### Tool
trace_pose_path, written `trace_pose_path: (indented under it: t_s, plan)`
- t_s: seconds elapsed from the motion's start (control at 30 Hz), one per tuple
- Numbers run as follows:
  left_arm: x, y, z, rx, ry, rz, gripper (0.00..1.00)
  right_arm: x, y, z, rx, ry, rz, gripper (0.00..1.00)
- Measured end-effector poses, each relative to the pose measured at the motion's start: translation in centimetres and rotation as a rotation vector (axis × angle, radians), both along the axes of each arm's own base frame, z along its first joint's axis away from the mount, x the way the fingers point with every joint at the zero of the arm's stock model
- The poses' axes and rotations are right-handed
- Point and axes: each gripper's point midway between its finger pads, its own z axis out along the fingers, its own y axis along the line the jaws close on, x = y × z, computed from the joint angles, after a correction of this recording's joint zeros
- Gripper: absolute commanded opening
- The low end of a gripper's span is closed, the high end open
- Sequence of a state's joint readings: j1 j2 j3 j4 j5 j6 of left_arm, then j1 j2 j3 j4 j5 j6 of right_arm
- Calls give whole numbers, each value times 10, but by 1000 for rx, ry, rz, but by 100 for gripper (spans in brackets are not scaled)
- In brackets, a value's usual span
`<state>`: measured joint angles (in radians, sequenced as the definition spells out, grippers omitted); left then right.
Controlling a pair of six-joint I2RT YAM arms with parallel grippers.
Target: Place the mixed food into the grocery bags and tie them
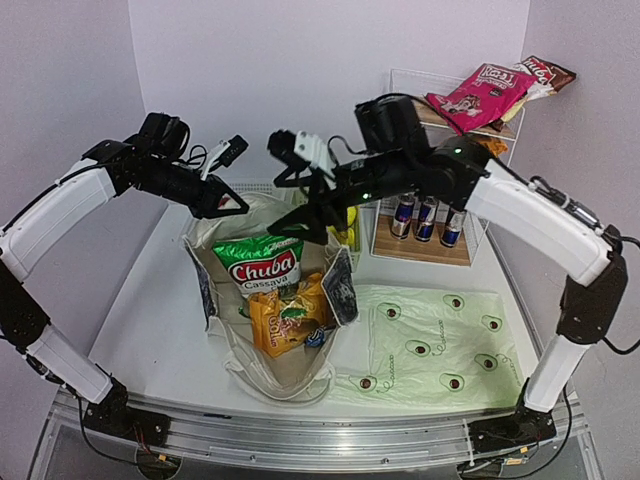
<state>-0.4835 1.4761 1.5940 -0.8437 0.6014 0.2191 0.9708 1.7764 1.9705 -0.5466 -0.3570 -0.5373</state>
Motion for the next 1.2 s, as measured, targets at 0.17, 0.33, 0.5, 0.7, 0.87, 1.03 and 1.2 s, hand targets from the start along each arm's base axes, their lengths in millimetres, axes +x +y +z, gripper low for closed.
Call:
trace_pose_path:
  t_s: [0.17,0.33,0.5,0.7,0.87,1.03,1.2]
  plan:
    - [11,5,-4,39,-43,41,0,9,-52,41,122,176,-192,85]
    - [17,9,-8,61,-63,71,0,39,-127,10,155,366,-516,84]
    - [21,11,-10,75,-72,89,0,49,-187,-44,125,423,-780,79]
    - [21,12,-11,78,-72,90,0,93,-274,-142,91,342,-1170,76]
    - [23,11,-14,82,-84,84,0,132,-340,-230,65,319,-1437,71]
    - [24,11,-15,88,-100,83,0,182,-351,-250,211,187,-1492,74]
    - [27,12,-17,98,-117,81,0,216,-355,-269,294,71,-1509,75]
